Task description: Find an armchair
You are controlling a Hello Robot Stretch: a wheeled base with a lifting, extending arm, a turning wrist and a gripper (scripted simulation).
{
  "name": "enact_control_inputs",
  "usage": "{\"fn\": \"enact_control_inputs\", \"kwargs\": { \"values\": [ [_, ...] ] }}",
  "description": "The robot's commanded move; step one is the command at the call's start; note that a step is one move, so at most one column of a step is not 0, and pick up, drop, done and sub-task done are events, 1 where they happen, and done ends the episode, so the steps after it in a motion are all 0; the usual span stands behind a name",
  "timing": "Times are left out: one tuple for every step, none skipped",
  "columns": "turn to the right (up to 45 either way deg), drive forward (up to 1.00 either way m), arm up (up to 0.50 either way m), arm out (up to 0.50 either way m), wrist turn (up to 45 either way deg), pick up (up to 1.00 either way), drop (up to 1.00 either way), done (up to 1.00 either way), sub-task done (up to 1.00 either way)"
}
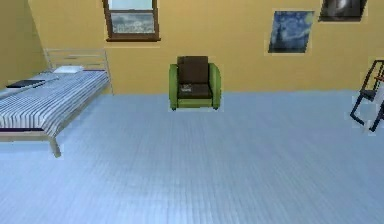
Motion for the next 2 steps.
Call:
{"fn": "enact_control_inputs", "kwargs": {
  "values": [
    [0.0,1.00,0.00,0.00,0.0,0.00,0.00,0.00,0.00],
    [0.0,1.00,0.00,0.00,0.0,0.00,0.00,0.00,0.00]
  ]
}}
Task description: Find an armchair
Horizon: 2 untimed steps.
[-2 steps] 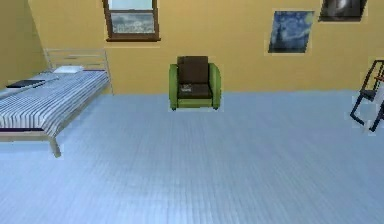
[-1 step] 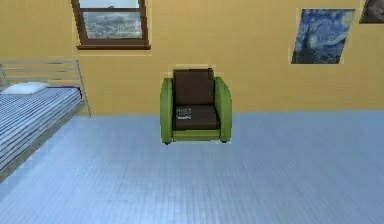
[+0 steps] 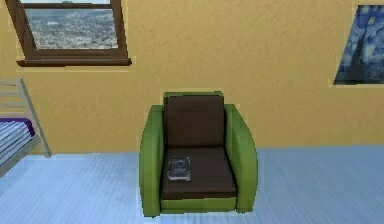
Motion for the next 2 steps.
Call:
{"fn": "enact_control_inputs", "kwargs": {
  "values": [
    [0.0,0.30,0.00,0.00,0.0,0.00,0.00,0.00,0.00],
    [0.0,0.00,0.00,0.00,0.0,0.00,0.00,1.00,0.00]
  ]
}}
